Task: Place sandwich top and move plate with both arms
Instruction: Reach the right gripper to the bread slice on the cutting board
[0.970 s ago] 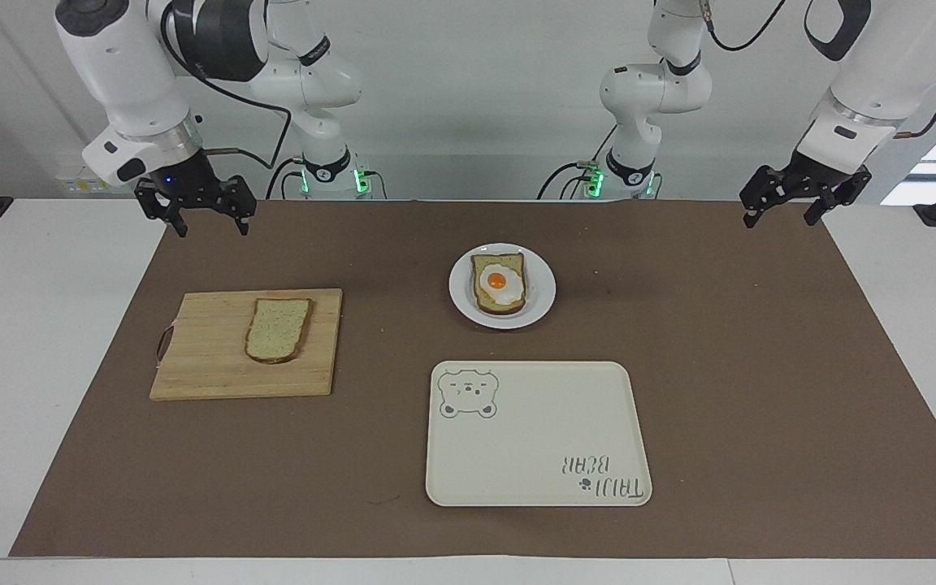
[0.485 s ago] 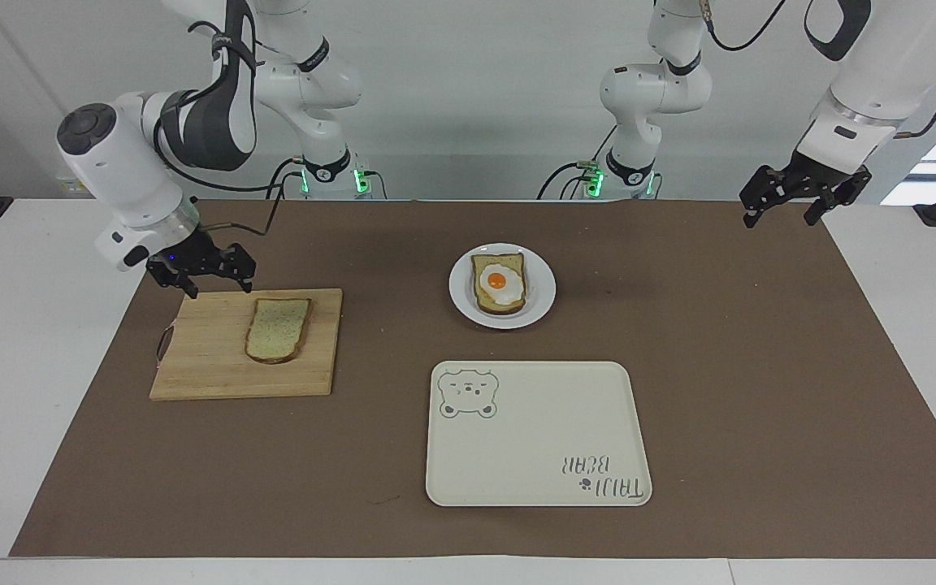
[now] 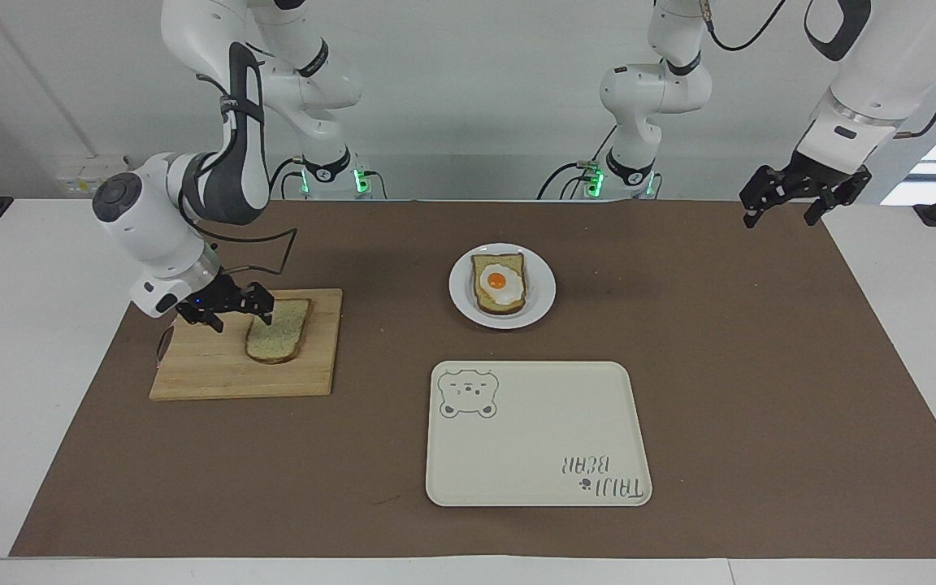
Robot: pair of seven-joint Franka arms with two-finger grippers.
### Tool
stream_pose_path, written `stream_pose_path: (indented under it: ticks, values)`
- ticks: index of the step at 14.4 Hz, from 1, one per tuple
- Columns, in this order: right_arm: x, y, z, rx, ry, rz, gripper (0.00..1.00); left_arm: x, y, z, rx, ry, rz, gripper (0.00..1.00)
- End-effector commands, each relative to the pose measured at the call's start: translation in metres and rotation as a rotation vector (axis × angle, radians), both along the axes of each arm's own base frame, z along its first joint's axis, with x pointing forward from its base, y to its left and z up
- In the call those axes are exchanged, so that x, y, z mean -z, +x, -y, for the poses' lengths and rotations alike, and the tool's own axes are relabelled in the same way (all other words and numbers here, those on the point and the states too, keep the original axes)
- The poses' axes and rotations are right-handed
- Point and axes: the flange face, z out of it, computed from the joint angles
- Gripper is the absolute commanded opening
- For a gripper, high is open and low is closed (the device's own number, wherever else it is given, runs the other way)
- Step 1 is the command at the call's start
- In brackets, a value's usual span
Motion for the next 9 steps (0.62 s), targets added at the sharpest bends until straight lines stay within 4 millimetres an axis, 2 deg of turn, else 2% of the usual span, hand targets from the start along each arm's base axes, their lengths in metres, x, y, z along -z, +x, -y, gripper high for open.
stream_pose_path:
  ticks: [1, 3, 9]
  values:
    - [0.018, -0.008, 0.008, -0.012, 0.026, 0.018, 1.0, -0.002, -0.009, -0.003, -0.008, 0.018, -0.004, 1.0]
    - [0.034, -0.009, 0.01, 0.005, 0.038, 0.005, 1.0, -0.002, -0.008, -0.004, -0.009, 0.018, -0.006, 1.0]
    - [0.05, -0.007, 0.012, -0.008, 0.033, 0.001, 1.0, -0.002, -0.008, -0.003, -0.008, 0.018, -0.004, 1.0]
